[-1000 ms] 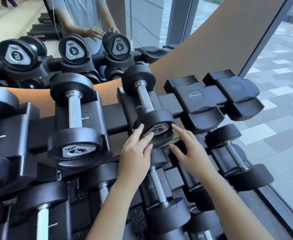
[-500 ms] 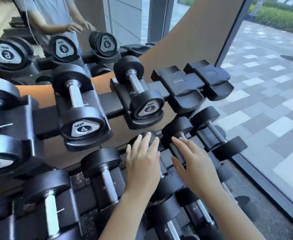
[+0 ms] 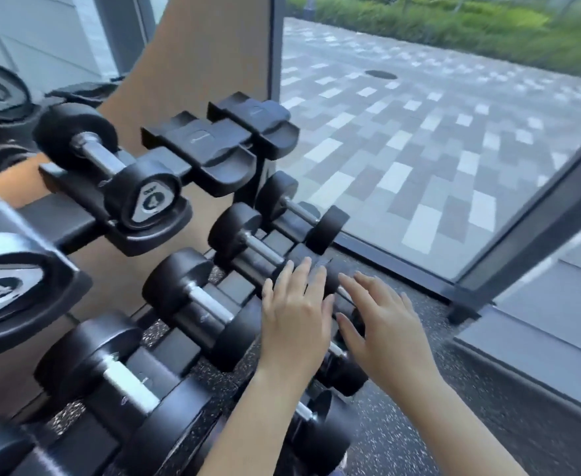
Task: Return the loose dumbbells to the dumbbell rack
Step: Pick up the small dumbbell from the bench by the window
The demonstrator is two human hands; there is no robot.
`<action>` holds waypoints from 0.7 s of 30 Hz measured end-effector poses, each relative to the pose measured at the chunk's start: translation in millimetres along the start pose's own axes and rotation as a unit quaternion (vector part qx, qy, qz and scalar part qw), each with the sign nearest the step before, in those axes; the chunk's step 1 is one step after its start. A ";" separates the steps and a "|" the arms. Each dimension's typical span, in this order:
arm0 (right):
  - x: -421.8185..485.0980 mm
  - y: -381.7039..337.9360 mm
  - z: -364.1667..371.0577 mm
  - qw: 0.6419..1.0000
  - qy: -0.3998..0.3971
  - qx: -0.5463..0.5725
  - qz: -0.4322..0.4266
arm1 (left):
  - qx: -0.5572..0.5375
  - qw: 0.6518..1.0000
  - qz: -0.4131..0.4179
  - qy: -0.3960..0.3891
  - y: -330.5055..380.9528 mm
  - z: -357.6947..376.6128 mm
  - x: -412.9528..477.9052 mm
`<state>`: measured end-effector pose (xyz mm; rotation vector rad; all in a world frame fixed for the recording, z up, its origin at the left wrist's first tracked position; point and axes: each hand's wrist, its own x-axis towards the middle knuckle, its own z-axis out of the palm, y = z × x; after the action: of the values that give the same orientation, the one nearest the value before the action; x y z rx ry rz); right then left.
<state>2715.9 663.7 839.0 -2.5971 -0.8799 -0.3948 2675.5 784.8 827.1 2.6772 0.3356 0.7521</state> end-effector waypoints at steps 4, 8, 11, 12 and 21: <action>-19.4 30.9 -24.8 0.997 0.034 -0.031 0.064 | -0.032 0.997 0.065 -0.034 41.7 13.6 6.0; -38.8 57.4 -45.7 0.989 0.071 -0.064 0.116 | -0.047 0.989 0.131 -0.045 76.2 25.1 11.2; -50.4 77.0 -59.0 0.978 0.091 -0.111 0.151 | -0.066 0.982 0.170 -0.047 99.6 34.1 15.0; -53.7 84.2 -63.4 0.974 0.096 -0.124 0.162 | -0.071 0.979 0.183 -0.046 107.7 37.6 16.5; -64.9 156.4 -88.1 0.953 0.135 -0.146 0.228 | -0.068 0.958 0.273 -0.052 174.8 77.7 39.5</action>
<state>2751.6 476.8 853.9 -2.8051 -0.1228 -0.7642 2773.5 617.3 849.6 2.6771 -0.4869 0.7394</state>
